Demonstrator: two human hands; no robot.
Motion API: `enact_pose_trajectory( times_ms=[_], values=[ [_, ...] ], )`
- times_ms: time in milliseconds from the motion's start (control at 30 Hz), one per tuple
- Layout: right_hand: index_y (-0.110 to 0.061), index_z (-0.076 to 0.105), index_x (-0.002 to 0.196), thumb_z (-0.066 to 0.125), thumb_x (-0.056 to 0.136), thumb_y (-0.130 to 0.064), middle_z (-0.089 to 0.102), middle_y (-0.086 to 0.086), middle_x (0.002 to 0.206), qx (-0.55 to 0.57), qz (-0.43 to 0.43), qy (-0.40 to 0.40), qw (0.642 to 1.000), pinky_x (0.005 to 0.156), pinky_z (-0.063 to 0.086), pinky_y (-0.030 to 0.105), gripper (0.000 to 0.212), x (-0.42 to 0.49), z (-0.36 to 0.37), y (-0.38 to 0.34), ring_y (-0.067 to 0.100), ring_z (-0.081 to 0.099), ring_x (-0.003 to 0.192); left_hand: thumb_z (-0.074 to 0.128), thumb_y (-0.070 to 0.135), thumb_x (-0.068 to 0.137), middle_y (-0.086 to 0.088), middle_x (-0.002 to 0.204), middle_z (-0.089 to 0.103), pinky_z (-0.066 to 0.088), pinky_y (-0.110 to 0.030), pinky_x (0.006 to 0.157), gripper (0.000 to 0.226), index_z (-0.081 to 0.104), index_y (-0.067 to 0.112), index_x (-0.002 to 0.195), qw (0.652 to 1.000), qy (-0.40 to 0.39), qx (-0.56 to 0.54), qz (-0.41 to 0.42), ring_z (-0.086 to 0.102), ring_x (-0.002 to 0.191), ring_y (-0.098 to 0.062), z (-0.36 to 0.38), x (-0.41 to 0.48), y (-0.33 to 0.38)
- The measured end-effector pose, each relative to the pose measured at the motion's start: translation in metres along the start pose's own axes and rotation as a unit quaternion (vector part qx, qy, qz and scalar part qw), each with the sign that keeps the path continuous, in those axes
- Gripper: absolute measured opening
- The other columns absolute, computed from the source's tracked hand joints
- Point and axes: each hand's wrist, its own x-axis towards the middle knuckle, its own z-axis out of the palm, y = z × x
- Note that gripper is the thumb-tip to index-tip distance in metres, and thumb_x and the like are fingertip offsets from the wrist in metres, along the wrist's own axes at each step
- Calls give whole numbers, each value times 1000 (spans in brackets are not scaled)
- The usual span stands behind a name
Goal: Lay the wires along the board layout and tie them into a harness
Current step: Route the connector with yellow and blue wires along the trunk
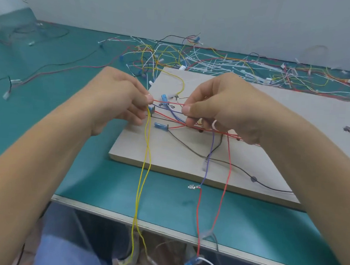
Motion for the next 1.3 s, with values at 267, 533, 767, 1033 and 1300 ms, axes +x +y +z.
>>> enact_pose_trajectory(
  times_ms=[267, 533, 767, 1033, 1300],
  values=[
    [-19, 71, 79, 80, 82, -19, 75, -2, 65, -99, -67, 106, 987, 57, 50, 26, 9, 2, 10, 17, 5, 59, 46, 78, 6, 88, -9, 58, 70, 64, -33, 60, 5, 75, 8, 84, 997, 47, 55, 27, 72, 53, -24, 7, 6, -13],
    [-25, 73, 75, 76, 81, -23, 70, -9, 65, -185, -113, 180, 959, 61, 50, 19, 8, 2, 21, 25, 4, 65, 69, 80, 12, 87, -12, 61, 73, 65, -37, 63, 14, 71, 5, 81, 992, 32, 122, 23, 73, 53, -26, 5, 12, -7],
    [-25, 71, 76, 74, 82, -22, 65, -12, 68, -236, -125, 198, 943, 62, 43, 13, 7, 5, 23, 26, 0, 58, 71, 78, 30, 90, 2, 60, 74, 63, -40, 68, 22, 70, 17, 74, 966, 56, 238, 78, 74, 60, -18, 6, 12, -8],
    [-23, 71, 76, 73, 83, -26, 62, -10, 69, -265, -121, 189, 938, 58, 39, 15, 8, 5, 24, 27, 1, 54, 72, 77, 33, 89, 6, 63, 61, 32, -25, 53, 22, 67, 22, 73, 957, 121, 247, 97, 51, 57, -7, 17, 6, -17],
    [-23, 73, 77, 72, 85, -18, 65, -10, 72, -273, -110, 163, 942, 54, 36, 14, 9, -7, 12, 21, -1, 54, 66, 71, 21, 93, 0, 61, 59, 37, -28, 56, 17, 67, 22, 77, 958, 125, 213, 145, 46, 52, -11, 23, 2, -27]
  ],
)
